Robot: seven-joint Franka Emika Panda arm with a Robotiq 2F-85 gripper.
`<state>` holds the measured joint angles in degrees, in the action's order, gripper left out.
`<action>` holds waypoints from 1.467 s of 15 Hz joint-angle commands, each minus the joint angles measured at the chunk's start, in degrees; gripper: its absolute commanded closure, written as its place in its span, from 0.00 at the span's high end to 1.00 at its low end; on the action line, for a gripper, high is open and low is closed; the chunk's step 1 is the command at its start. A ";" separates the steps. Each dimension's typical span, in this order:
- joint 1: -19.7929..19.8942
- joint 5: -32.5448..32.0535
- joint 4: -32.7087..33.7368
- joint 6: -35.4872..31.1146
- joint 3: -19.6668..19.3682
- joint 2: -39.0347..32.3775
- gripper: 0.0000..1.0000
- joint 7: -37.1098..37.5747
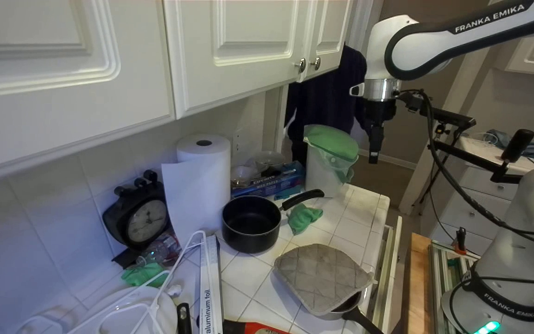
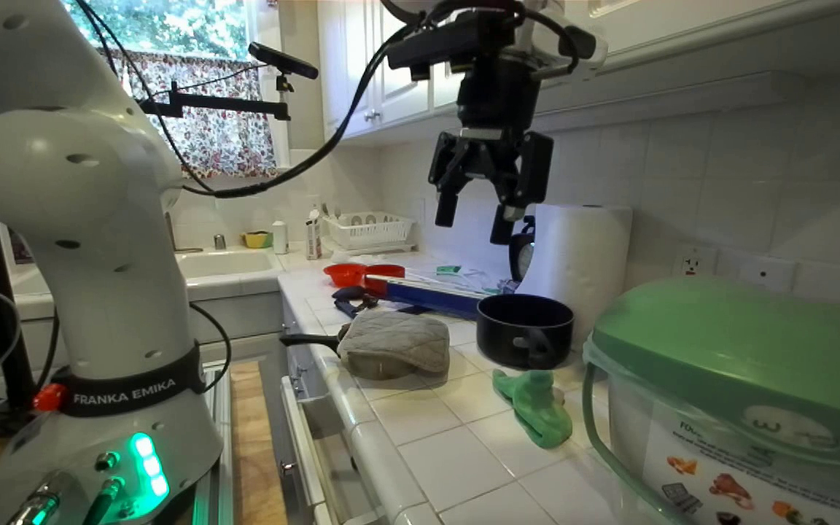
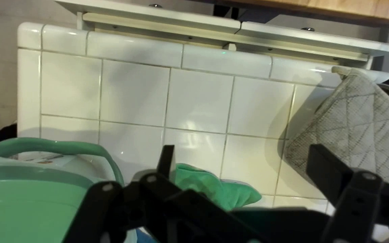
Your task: Turn on the light switch under the top cabinets
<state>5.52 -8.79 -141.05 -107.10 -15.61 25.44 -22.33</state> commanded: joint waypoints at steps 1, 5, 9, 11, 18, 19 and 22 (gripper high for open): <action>0.33 -2.24 -3.78 -10.73 1.74 -1.49 1.00 -0.49; 0.16 -6.45 -5.41 -24.52 3.49 -4.95 1.00 -3.28; 0.45 -13.95 -5.67 -30.44 5.98 -9.20 1.00 -4.17; 0.43 -16.51 -5.08 -30.60 7.02 -10.57 1.00 -3.64; 0.14 -14.83 -5.37 -29.93 7.03 -10.24 1.00 -3.36; 0.14 -14.85 -5.36 -29.93 7.03 -10.25 1.00 -3.36; 2.71 -25.30 -5.64 -35.23 7.67 -12.94 1.00 -1.05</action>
<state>5.84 -26.52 -146.55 -137.71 -8.89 15.01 -24.95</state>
